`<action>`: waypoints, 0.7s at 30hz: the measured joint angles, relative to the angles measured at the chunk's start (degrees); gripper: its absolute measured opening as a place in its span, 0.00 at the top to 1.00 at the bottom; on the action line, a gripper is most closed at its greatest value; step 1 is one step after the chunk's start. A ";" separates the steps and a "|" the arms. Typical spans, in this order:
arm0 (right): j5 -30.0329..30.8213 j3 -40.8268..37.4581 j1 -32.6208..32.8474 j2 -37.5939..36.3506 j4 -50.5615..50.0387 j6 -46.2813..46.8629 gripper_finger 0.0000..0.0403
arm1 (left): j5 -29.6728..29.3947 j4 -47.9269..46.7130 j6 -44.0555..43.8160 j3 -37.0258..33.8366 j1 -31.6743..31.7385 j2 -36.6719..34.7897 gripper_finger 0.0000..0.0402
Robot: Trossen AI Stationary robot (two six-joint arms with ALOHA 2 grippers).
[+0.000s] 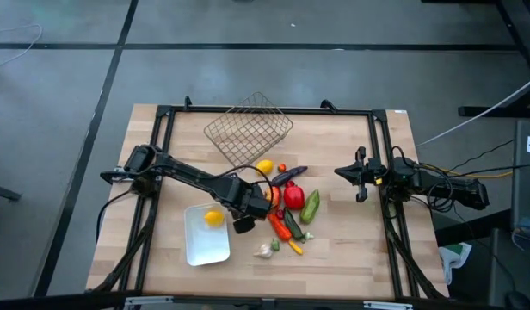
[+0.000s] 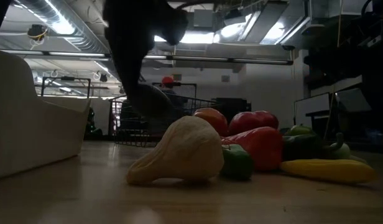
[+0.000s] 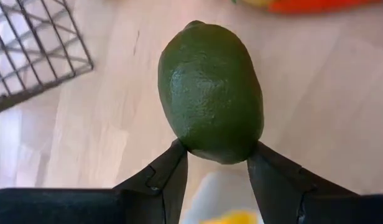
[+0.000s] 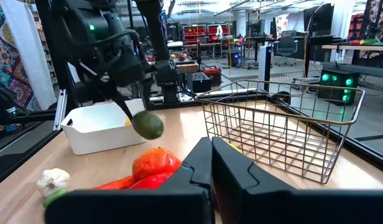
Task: Sort produce into baskets
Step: Put the green lime into the white bin
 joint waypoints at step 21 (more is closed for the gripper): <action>0.00 0.01 0.00 0.02 0.00 0.00 0.97 | 16.79 -15.98 -5.75 8.96 -9.22 -0.02 0.62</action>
